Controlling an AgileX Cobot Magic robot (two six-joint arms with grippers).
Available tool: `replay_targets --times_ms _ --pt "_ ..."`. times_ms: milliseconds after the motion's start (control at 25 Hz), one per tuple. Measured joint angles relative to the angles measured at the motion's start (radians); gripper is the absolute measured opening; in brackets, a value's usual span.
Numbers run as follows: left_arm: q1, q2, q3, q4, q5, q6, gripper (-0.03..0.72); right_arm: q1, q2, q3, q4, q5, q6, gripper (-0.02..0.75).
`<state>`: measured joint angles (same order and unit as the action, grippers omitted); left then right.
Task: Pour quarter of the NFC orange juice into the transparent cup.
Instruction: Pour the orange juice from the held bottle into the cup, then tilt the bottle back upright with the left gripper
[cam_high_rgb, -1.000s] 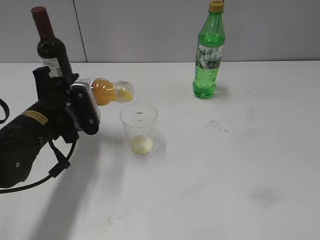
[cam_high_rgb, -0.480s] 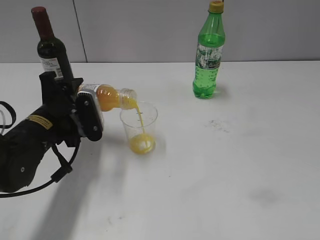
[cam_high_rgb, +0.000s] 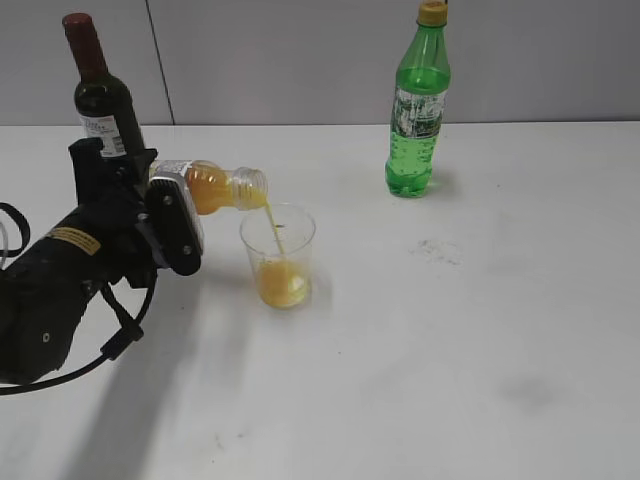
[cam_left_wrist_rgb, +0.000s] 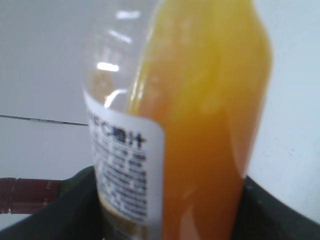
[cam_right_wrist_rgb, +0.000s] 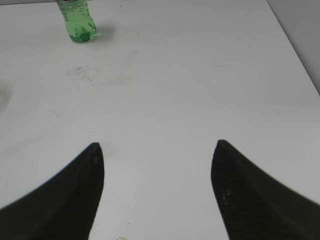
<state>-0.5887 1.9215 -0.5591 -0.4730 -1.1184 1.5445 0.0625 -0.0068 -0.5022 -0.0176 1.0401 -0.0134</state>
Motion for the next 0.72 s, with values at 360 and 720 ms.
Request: replay_targets --times_ms 360,720 --pt "0.000 0.000 0.000 -0.001 0.000 0.004 0.475 0.000 0.000 0.000 0.000 0.000 0.000 0.518" --pt "0.000 0.000 0.000 -0.001 -0.008 0.037 0.475 0.000 0.000 0.000 0.000 0.000 0.000 0.518"
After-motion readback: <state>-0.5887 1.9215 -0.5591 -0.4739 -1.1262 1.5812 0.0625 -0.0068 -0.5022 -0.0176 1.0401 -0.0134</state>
